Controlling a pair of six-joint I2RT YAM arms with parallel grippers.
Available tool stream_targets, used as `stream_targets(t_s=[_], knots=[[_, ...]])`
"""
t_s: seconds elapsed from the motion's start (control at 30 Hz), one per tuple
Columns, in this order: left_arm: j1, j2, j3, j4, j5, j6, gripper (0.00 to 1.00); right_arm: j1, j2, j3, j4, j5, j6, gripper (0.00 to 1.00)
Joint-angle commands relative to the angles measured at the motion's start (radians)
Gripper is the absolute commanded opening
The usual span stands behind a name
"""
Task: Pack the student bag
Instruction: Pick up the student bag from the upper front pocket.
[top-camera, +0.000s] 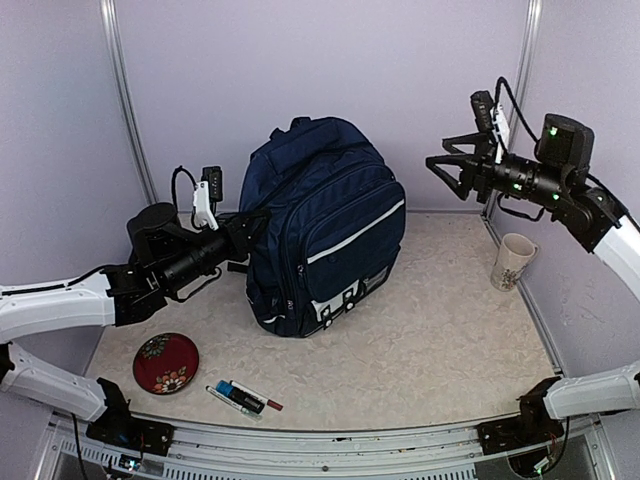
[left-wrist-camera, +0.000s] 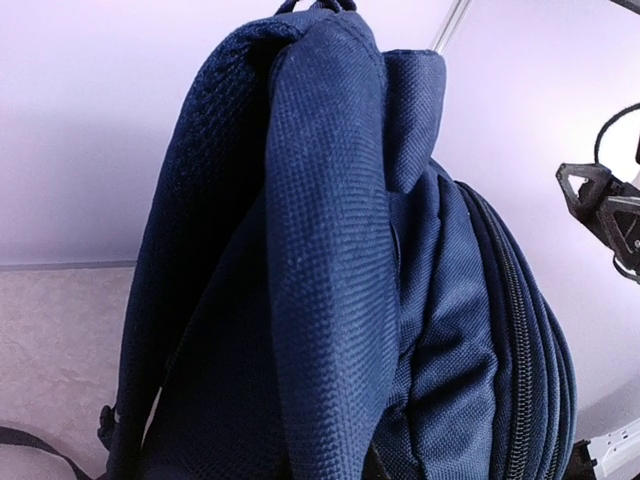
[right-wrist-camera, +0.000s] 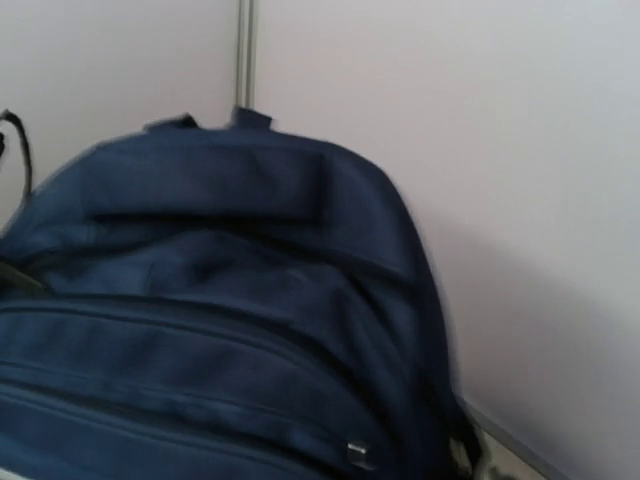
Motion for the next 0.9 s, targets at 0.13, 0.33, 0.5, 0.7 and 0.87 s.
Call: stream_targets(t_s=[0.13, 0.33, 0.5, 0.7, 0.87], knots=[[0.018, -0.109, 0.0, 0.184, -0.092, 0.054, 0.0, 0.535, 0.145, -0.054, 0.15, 0.559, -0.489, 0.66], [0.014, -0.126, -0.025, 0.231, -0.047, 0.065, 0.0, 0.753, 0.155, -0.312, 0.469, 0.804, -0.994, 0.65], [0.008, -0.104, -0.03, 0.269, -0.001, 0.065, 0.0, 0.908, 0.228, -0.401, 0.741, 1.028, -1.374, 0.63], [-0.004, -0.088, -0.03, 0.306, 0.019, 0.065, 0.0, 0.96, 0.359, -0.393, 0.899, 1.162, -1.633, 0.63], [-0.032, -0.083, -0.026, 0.323, 0.026, 0.088, 0.0, 0.984, 0.422, -0.397, 0.91, 1.237, -1.736, 0.65]])
